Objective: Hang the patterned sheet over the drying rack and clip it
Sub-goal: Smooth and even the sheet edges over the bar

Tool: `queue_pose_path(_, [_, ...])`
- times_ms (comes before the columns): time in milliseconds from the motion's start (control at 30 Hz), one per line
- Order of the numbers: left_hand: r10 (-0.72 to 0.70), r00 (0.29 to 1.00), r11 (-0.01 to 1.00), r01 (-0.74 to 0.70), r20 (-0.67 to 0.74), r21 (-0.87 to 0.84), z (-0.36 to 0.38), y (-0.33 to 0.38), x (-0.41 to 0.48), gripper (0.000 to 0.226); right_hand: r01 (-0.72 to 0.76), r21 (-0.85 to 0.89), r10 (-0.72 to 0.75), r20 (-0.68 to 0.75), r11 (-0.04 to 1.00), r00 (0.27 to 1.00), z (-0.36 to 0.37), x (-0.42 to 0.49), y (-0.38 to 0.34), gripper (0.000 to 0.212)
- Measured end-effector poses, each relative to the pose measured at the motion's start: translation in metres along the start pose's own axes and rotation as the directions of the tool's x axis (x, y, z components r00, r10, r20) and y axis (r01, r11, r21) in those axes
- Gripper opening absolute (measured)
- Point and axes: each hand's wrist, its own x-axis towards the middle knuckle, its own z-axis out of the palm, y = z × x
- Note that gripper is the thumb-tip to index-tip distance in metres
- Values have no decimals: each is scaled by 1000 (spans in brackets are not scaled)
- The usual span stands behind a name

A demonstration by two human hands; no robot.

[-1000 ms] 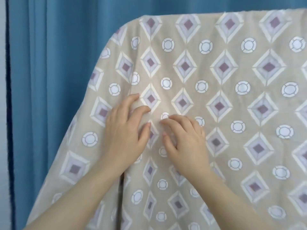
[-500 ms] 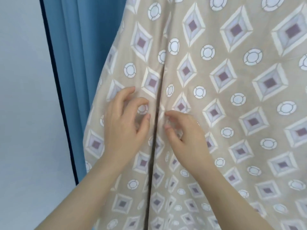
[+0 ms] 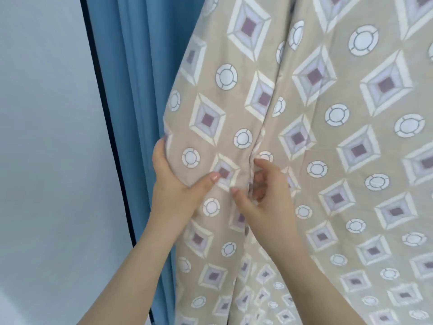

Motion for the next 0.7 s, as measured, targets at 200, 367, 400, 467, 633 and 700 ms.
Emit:
queue_pose_path(200, [-110, 991, 990, 116, 76, -79, -6, -7, -5, 26, -54, 2, 53, 47, 999, 997, 6, -12, 2, 25])
queue_pose_path(367, [-117, 988, 981, 131, 99, -144, -8, -2, -11, 22, -93, 5, 92, 85, 996, 992, 8, -25, -3, 26])
queue_pose_path(400, [-111, 987, 981, 128, 116, -148, -9, 0, -12, 22, -105, 18, 104, 73, 994, 992, 9, -28, -4, 25])
queue_pose_path(467, [-99, 984, 982, 120, 149, -144, -10, 2, -15, 22, -113, 20, 112, 22, 993, 993, 10, -32, -7, 25])
queue_pose_path(633, [-114, 960, 963, 171, 257, -210, -17, 3, -12, 12, -67, 68, 74, -100, 995, 992, 20, -35, -18, 31])
queue_pose_path(700, [-143, 927, 917, 255, 347, -306, -20, 0, -4, 44, -47, 62, 52, -76, 997, 996, 31, -35, -20, 28])
